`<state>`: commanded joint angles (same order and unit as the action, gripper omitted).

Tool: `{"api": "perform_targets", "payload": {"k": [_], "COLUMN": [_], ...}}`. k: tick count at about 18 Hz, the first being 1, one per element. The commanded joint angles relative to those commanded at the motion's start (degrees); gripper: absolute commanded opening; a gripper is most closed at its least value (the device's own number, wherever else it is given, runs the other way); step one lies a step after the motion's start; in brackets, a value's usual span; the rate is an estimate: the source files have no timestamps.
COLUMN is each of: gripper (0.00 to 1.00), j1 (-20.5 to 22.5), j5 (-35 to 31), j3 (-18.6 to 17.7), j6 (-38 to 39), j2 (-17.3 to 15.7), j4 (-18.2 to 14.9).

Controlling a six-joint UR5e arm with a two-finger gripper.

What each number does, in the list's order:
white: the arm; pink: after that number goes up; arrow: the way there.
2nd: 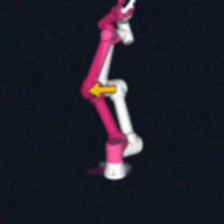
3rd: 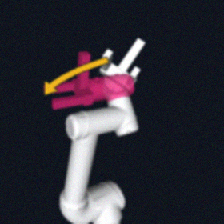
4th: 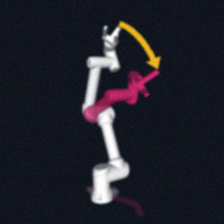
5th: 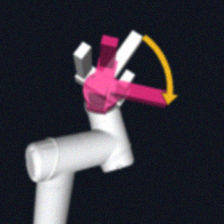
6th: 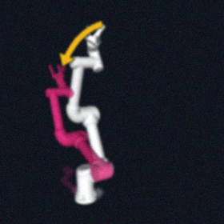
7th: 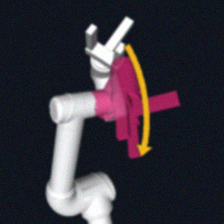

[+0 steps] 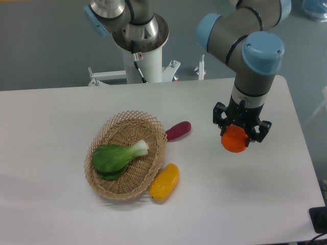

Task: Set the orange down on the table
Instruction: 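Lower the held orange toward the table beside the yellow mango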

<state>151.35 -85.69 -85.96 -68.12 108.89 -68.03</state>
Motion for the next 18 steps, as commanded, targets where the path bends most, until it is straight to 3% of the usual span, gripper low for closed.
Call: {"api": "perform_targets", "payload": {"k": [10, 14, 18], "gripper": [0.67, 0.66, 0.64], "j1": [-0.4, -0.6, -1.3], "j5": [-0.2, -0.5, -0.9], "j3": [-0.6, -0.4, -0.2], "j6": [0.7, 1.9, 9.7], "j2": [1.0, 4.6, 9.1], "j4": [1.6, 6.3, 12.7]}}
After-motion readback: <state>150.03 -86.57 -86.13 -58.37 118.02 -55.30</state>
